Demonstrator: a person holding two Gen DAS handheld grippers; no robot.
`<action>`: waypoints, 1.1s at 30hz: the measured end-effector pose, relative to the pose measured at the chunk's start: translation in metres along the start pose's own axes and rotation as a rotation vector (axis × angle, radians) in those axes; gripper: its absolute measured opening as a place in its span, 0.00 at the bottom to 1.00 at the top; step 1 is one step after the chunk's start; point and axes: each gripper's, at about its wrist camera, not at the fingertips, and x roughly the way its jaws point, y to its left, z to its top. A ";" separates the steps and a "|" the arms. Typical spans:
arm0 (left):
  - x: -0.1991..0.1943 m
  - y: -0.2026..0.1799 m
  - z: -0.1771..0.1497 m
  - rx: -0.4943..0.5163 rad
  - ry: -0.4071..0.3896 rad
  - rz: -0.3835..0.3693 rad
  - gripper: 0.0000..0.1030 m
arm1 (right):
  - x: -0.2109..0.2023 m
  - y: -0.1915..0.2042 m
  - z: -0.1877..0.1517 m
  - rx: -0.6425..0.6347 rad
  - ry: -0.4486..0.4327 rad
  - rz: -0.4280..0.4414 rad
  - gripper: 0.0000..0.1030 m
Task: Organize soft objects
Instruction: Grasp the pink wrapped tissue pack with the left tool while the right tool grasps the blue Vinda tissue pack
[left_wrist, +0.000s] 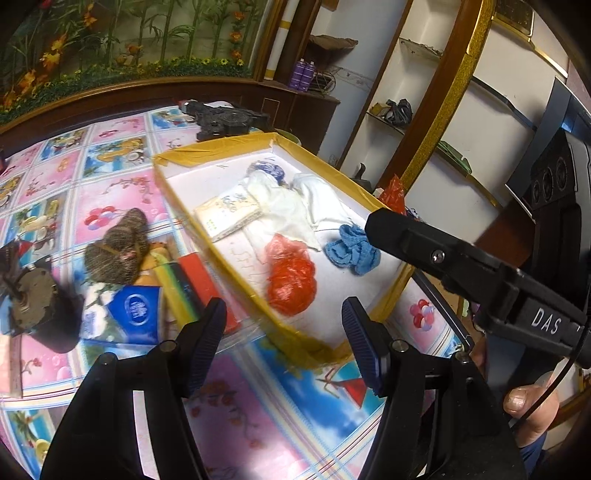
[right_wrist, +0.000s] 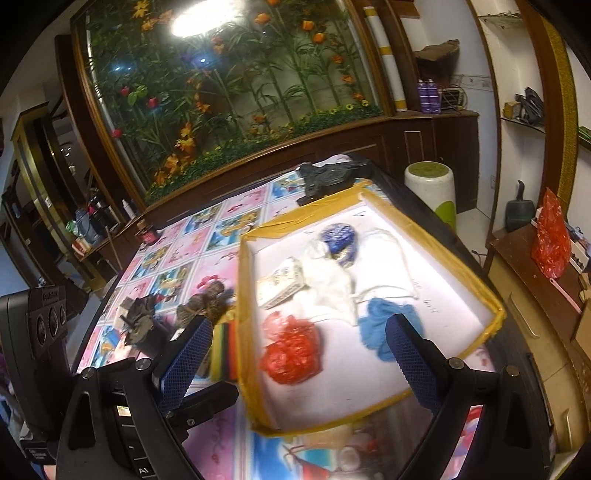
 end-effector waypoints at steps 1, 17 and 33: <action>-0.004 0.004 -0.002 -0.007 -0.004 0.000 0.62 | 0.001 0.006 -0.001 -0.010 0.002 0.006 0.93; -0.091 0.118 -0.071 -0.117 -0.077 0.174 0.62 | 0.059 0.096 -0.025 -0.178 0.137 0.125 0.93; -0.105 0.216 -0.098 -0.295 -0.068 0.331 0.62 | 0.182 0.158 0.000 -0.306 0.286 0.124 0.99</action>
